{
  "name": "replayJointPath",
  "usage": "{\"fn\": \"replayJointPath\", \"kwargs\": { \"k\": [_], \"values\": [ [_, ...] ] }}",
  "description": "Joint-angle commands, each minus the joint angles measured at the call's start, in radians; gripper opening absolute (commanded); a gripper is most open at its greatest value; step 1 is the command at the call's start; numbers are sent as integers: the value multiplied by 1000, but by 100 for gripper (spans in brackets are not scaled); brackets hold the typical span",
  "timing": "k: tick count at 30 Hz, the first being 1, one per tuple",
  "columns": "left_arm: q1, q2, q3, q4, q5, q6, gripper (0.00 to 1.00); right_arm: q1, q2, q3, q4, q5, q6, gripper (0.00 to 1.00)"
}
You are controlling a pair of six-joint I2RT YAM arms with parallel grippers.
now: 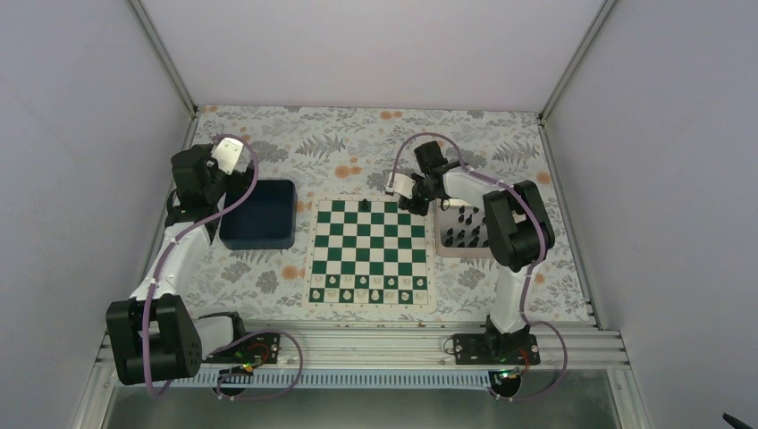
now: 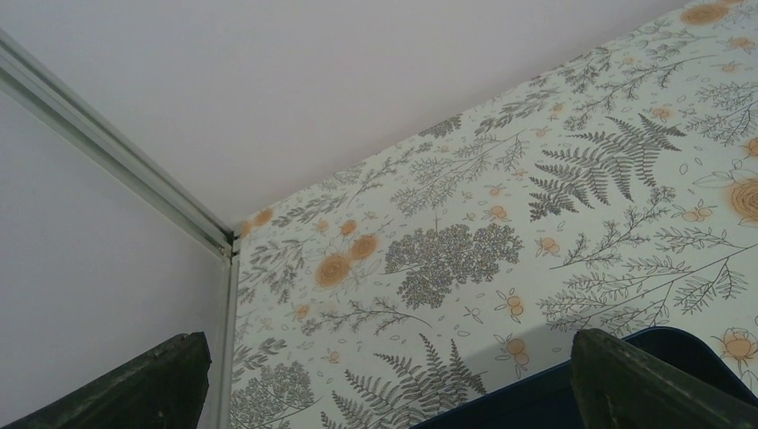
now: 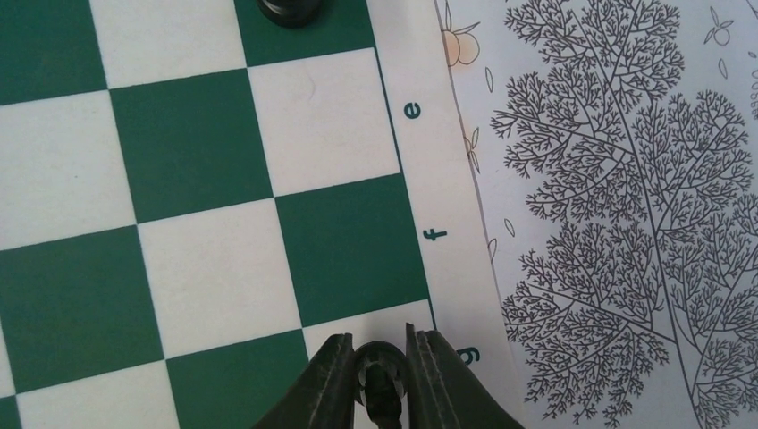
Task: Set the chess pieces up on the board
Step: Place the chess piece on the chessboard, then pick up the chess piece from the storage box.
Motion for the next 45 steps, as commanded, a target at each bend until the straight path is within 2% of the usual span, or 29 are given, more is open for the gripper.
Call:
{"fn": "replayJointPath", "kwargs": {
  "k": [1,8,15,22,27,31,38,45],
  "values": [
    [3,2,-6,20,7,12,100,-4,14,-6,18,3,14,20],
    [3,0,-6,22,-4,12,100,-20,-53,-11,8,-8,17,34],
    [3,-6,-12,37,-26,7,100,-109,-274,-14,-78,-42,25,36],
    [3,-6,-12,34,-9,5,100,-307,-407,-73,-181,22,-29,36],
    [3,-5,-12,35,3,5,100,-437,-396,-114,-218,-13,-67,36],
    [2,0,-11,34,3,3,100,-444,-359,-168,-179,-8,-61,36],
    [3,-7,-9,26,-1,5,100,-443,-259,-159,-158,-17,-45,32],
    [3,-8,-12,25,-1,7,100,-456,-291,-202,-209,-2,-57,31]
  ]
}}
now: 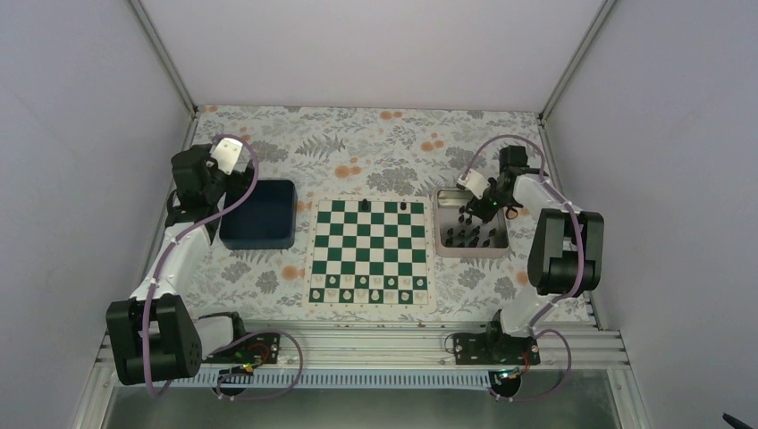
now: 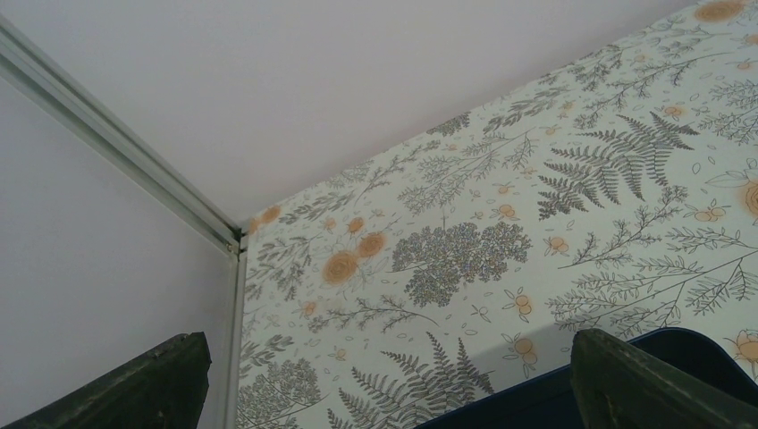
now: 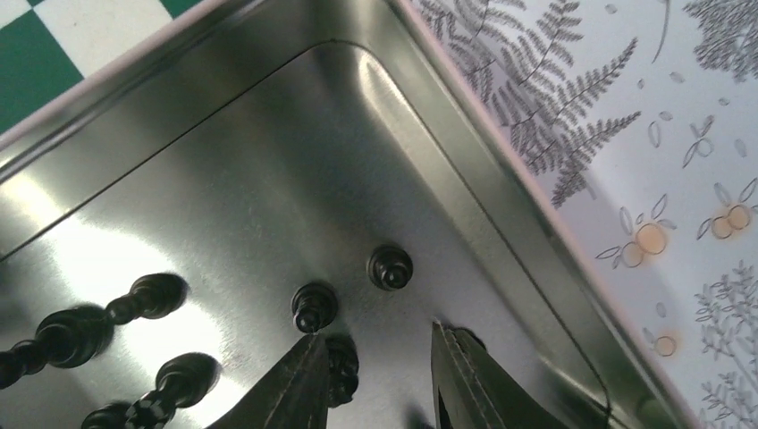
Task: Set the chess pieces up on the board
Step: Pick up the chess piece from the storage box.
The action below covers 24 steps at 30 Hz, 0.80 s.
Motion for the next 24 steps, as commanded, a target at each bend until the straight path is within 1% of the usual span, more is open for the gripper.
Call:
{"fn": "replayJointPath", "kwargs": {
  "k": [1,2,4,24],
  "values": [
    [2,-7,-9,18,18,7,100,-7,-30,-40,-39,-3,-18,31],
    [3,-5,-9,20,20,7,100,-8,-60,-52,-41,-3,-19,31],
    [3,-2,-9,20,23,6,100,-9,-67,-69,-42,-2,-21,31],
    [3,1,-7,24,24,6,100,-27,-14,-76,4,12,-4,32]
  ]
}}
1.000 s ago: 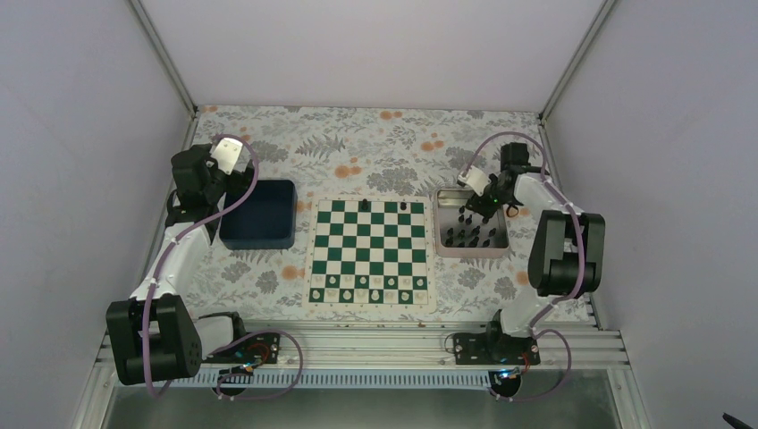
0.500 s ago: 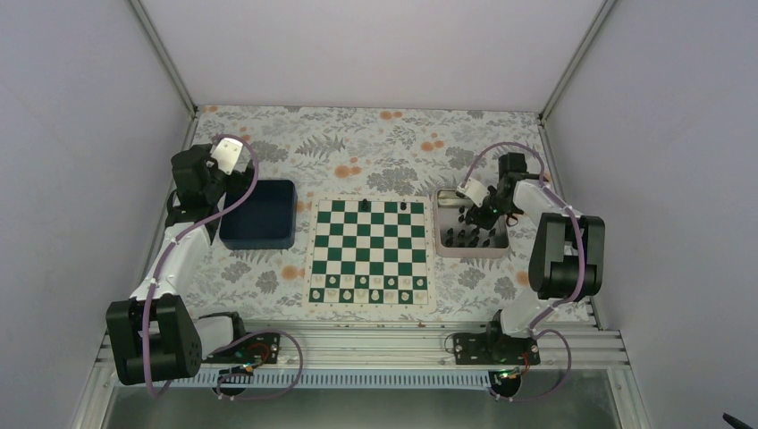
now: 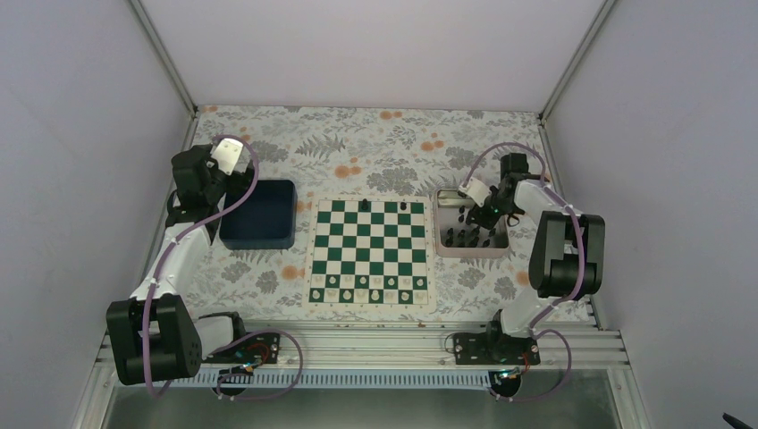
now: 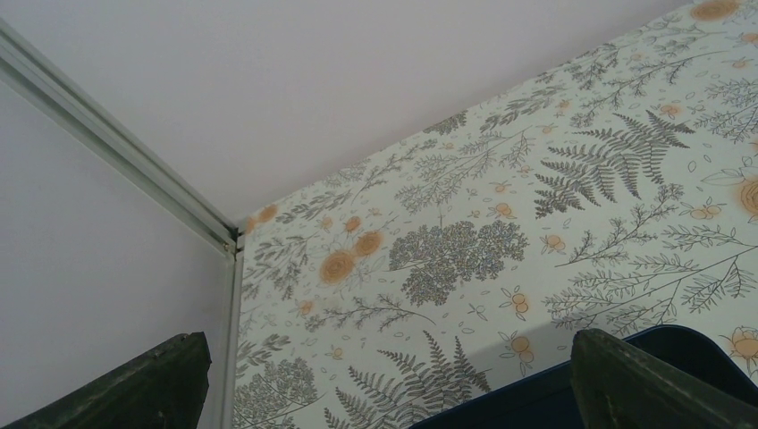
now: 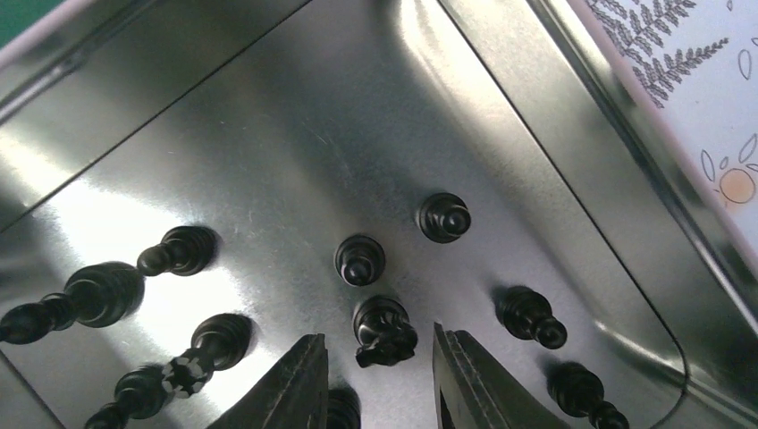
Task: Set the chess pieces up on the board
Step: Pick up the chess piece from the storage box.
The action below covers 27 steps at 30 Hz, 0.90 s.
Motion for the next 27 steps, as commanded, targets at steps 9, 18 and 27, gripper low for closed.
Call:
{"fn": "replayJointPath", "kwargs": {
  "k": [9,18,27],
  "values": [
    [3,4,-4,23,24,9,100,-21,45,4,13,4,-7,32],
    [2,6,-2,26,21,9,100,-21,74,5,32,-4,1,30],
    [3,7,-7,28,19,9,100,-21,73,17,38,-8,8,21]
  ]
}}
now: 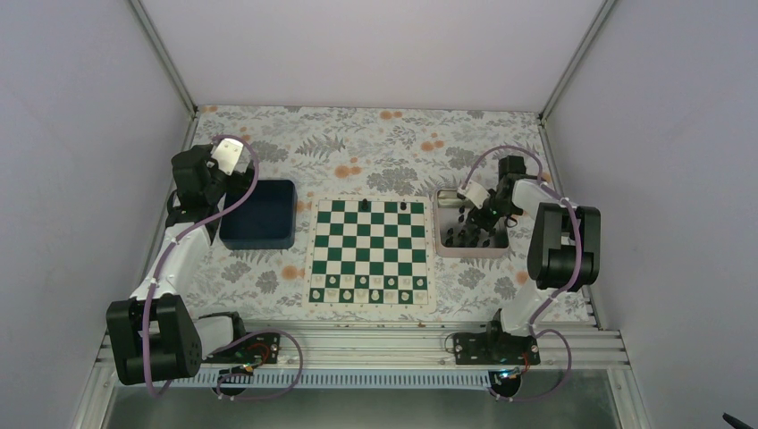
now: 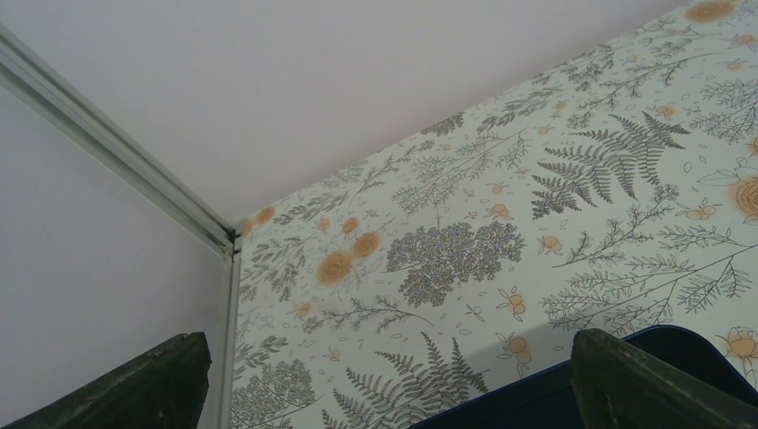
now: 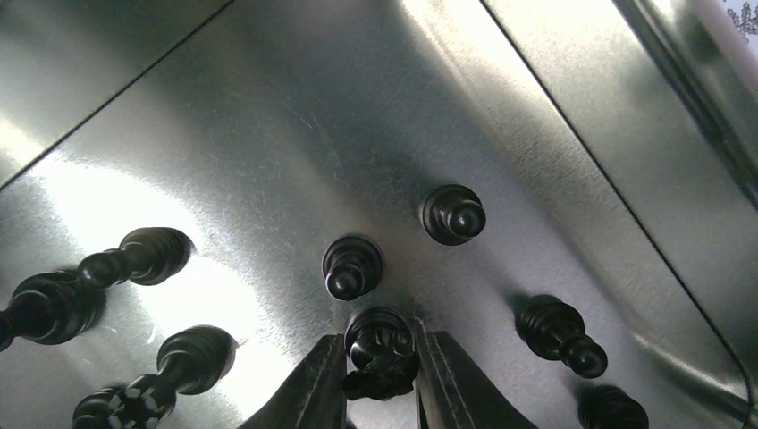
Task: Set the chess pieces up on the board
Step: Pick up the chess piece from the storage box, then place the chess piece on the chessboard.
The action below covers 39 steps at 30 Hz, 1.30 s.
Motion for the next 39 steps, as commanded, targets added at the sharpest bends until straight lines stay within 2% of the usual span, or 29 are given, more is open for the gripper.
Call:
{"fn": "replayJointPath", "kwargs": {
  "k": [1,11,21,27,39],
  "values": [
    [3,6,-8,28,12,9,100,-11,12,20,13,-10,5,20],
    [3,5,-11,30,10,9,100,-12,13,64,-13,-16,18,7],
    [3,2,-9,28,19,8,100,24,-67,204,-161,-37,12,7],
    [3,-1,-7,26,23,6,100,159,-37,371,-218,-81,52,8],
    [3,-18,-4,23,14,-4,100,526,270,760,-227,-73,161,10]
  ]
}}
